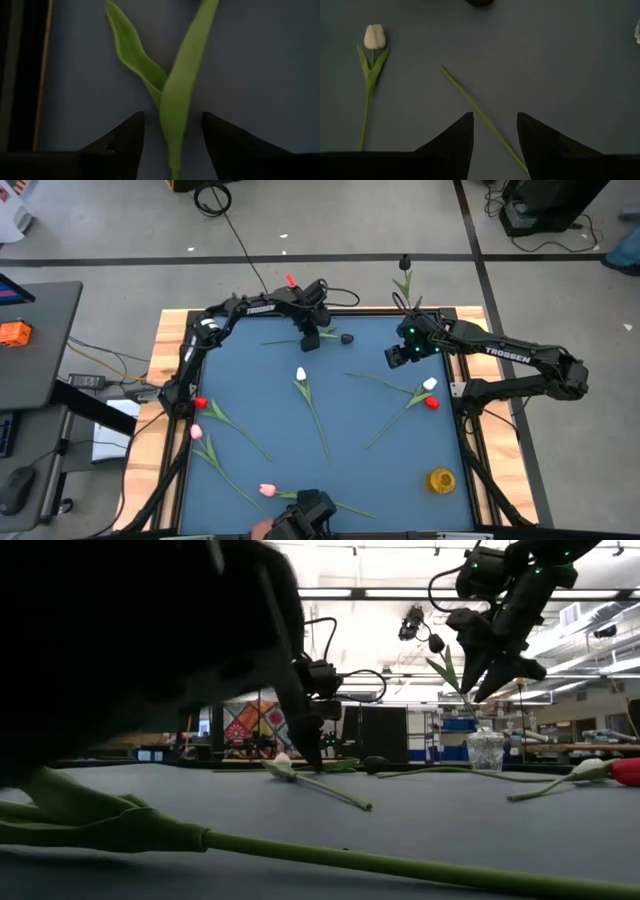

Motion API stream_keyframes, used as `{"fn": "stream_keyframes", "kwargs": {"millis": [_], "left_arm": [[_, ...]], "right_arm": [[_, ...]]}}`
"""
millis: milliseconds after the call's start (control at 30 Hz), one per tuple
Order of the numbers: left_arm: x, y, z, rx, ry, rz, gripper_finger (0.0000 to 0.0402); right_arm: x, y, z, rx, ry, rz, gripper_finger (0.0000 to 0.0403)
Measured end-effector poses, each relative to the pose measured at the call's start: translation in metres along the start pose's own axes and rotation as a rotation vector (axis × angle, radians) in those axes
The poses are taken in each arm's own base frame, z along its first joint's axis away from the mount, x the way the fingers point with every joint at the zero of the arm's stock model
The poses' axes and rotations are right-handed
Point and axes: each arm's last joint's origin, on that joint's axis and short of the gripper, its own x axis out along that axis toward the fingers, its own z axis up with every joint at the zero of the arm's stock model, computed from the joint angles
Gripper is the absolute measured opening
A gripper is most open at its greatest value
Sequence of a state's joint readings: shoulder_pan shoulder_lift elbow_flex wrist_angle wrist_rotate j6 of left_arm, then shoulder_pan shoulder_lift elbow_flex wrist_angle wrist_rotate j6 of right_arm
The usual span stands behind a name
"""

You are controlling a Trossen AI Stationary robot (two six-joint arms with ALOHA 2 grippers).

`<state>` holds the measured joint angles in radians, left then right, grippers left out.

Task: Sort flowers into vase by color
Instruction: Put the black tulip into the transparent vase

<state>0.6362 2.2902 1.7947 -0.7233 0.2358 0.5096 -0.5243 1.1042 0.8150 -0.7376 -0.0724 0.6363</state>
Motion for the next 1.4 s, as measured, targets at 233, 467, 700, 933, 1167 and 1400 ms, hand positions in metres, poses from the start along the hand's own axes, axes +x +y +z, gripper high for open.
{"fn": "stream_keyframes", "kwargs": {"millis": [233,467,700,933,1167,1400], "left_arm": [[0.001,-0.002,0.002,-0.005,0.018,0.043,0.0078],[-0.001,-0.013,0.007,-0.128,0.006,-0.004,0.0016],[-0.038,-0.030,0.023,-0.167,-0.134,-0.171,0.0015],[-0.062,-0.030,0.038,-0.118,-0.360,-0.354,0.0015],[-0.075,-0.065,0.091,0.020,-0.726,-0.529,0.0014],[-0.098,-0.095,0.126,-0.017,-0.990,-0.575,0.0020]], "right_arm": [[0.000,0.000,0.000,-0.038,0.003,0.009,0.0149],[0.000,0.000,0.000,-0.004,0.006,0.013,0.0115],[-0.022,0.013,-0.012,0.112,-0.127,0.042,0.0108],[-0.064,0.020,-0.035,0.221,-0.330,0.148,0.0108],[-0.084,0.024,-0.039,0.031,-0.512,0.183,0.0128],[-0.090,0.028,-0.034,-0.036,-0.616,0.189,0.0199]]}}
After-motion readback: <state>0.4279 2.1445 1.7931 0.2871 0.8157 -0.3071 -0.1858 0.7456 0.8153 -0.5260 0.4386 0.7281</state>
